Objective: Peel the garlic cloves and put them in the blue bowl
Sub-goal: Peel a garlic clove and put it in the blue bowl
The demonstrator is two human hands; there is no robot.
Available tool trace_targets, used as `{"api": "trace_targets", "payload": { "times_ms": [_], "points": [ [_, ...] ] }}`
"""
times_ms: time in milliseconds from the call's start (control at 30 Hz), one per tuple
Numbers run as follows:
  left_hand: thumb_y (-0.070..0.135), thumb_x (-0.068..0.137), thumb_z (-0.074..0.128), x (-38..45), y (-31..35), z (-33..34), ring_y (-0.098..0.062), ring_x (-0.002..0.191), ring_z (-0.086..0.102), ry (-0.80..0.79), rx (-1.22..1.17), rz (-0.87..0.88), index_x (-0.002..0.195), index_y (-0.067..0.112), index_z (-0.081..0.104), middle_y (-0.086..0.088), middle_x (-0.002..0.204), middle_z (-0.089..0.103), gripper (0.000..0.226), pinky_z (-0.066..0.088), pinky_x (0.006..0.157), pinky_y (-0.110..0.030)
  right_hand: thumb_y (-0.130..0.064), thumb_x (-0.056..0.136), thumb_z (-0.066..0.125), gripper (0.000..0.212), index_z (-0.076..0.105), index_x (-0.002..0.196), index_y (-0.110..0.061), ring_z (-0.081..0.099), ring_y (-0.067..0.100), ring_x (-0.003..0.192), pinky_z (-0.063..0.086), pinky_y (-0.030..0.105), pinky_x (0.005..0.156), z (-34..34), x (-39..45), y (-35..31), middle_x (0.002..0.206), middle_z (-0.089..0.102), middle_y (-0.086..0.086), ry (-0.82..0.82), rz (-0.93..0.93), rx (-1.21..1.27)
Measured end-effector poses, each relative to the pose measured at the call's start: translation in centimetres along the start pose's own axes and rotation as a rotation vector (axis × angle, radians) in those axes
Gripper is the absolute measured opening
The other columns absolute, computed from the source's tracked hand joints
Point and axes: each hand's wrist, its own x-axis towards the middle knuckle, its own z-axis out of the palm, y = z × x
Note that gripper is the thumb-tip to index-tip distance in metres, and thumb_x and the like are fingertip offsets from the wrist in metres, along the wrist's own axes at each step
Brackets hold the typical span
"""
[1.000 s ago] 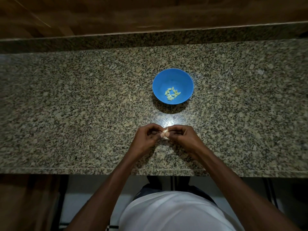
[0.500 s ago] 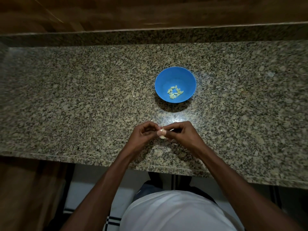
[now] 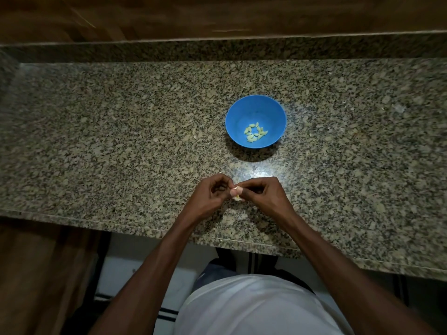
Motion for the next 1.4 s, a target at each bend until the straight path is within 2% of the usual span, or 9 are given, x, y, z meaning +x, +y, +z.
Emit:
{"api": "trace_targets", "payload": {
  "times_ms": [133, 233, 400, 600, 800, 900, 1067, 1233, 1400],
  "points": [
    [0.026, 0.096, 0.076, 0.0, -0.8, 0.1, -0.028, 0.092, 0.071, -0.021, 0.008, -0.007, 0.097, 0.013, 0.067, -0.008, 0.094, 0.073, 0.016, 0.059, 0.085, -0.045, -0.026, 0.081, 0.091, 0.025, 0.084, 0.098, -0.009, 0.079, 0.021, 0.082, 0.065, 0.047, 0.079, 0.3, 0.1, 0.8, 0.086, 0.081, 0.002, 0.019, 0.011, -0.011],
    [0.028, 0.098, 0.074, -0.2, -1.0, 0.0, -0.017, 0.088, 0.070, -0.031, -0.012, -0.020, 0.098, 0.010, 0.065, -0.008, 0.094, 0.072, 0.019, 0.057, 0.081, -0.032, -0.023, 0.084, 0.089, 0.017, 0.084, 0.096, -0.011, 0.079, 0.022, 0.082, 0.065, 0.049, 0.080, 0.6, 0.3, 1.0, 0.085, 0.081, 0.002, 0.017, 0.019, -0.024],
    [0.023, 0.093, 0.079, -0.1, -1.7, -0.1, -0.020, 0.097, 0.072, 0.034, -0.195, -0.107, 0.103, 0.003, 0.068, -0.013, 0.101, 0.075, 0.025, 0.059, 0.088, -0.031, -0.019, 0.089, 0.084, 0.013, 0.082, 0.098, -0.010, 0.077, 0.019, 0.077, 0.062, 0.036, 0.070, 1.0, 0.5, 0.2, 0.085, 0.081, 0.003, 0.000, 0.035, -0.031],
    [0.006, 0.094, 0.075, 0.1, -2.5, 0.7, -0.010, 0.093, 0.074, 0.194, -0.416, -0.212, 0.105, 0.009, 0.074, 0.006, 0.097, 0.080, 0.011, 0.058, 0.081, -0.024, -0.022, 0.092, 0.080, 0.010, 0.083, 0.101, -0.020, 0.078, 0.018, 0.083, 0.065, 0.049, 0.080, 1.5, 1.6, 0.2, 0.088, 0.081, -0.003, 0.028, 0.063, -0.131],
    [0.006, 0.097, 0.071, 0.0, -3.1, 0.5, -0.017, 0.097, 0.071, 0.330, -0.713, -0.312, 0.111, 0.008, 0.073, -0.002, 0.109, 0.079, 0.014, 0.058, 0.084, -0.031, -0.021, 0.094, 0.078, 0.010, 0.084, 0.102, -0.019, 0.077, 0.006, 0.079, 0.066, 0.038, 0.077, 1.7, 1.2, 0.5, 0.090, 0.081, -0.006, 0.139, 0.022, -0.266],
    [0.003, 0.097, 0.068, -0.3, -2.7, -0.3, -0.021, 0.097, 0.076, 0.279, -0.760, -0.274, 0.112, 0.005, 0.073, -0.002, 0.110, 0.079, 0.016, 0.063, 0.088, -0.033, -0.012, 0.096, 0.071, 0.022, 0.082, 0.114, -0.015, 0.075, 0.008, 0.097, 0.061, 0.029, 0.091, 1.6, 1.5, -0.1, 0.110, 0.080, 0.001, 0.129, -0.010, -0.403],
    [-0.001, 0.092, 0.070, -0.4, -2.5, -1.1, -0.033, 0.110, 0.074, 0.227, -0.777, -0.251, 0.112, 0.002, 0.074, -0.007, 0.115, 0.078, 0.021, 0.062, 0.093, -0.036, -0.008, 0.093, 0.067, 0.022, 0.081, 0.109, -0.003, 0.075, 0.021, 0.098, 0.060, 0.040, 0.093, 1.9, 2.0, -1.0, 0.109, 0.079, 0.012, 0.192, -0.137, -0.609],
    [0.000, 0.080, 0.084, -0.8, -1.8, -1.5, -0.027, 0.104, 0.075, 0.180, -0.618, -0.201, 0.121, 0.013, 0.076, -0.015, 0.111, 0.077, 0.044, 0.062, 0.085, -0.034, -0.036, 0.096, 0.075, 0.021, 0.084, 0.104, -0.018, 0.078, 0.013, 0.087, 0.064, 0.043, 0.087, 2.0, 0.9, -2.2, 0.093, 0.082, -0.002, 0.153, 0.018, -0.232],
    [-0.004, 0.080, 0.085, -0.8, -0.8, -1.0, -0.023, 0.096, 0.078, 0.173, -0.503, -0.136, 0.132, 0.014, 0.063, -0.015, 0.103, 0.079, 0.059, 0.060, 0.075, -0.023, -0.022, 0.090, 0.084, 0.016, 0.083, 0.103, -0.013, 0.079, 0.021, 0.091, 0.064, 0.049, 0.090, 2.1, 0.2, -1.9, 0.094, 0.082, 0.003, 0.040, 0.051, -0.079]
  ]
}}
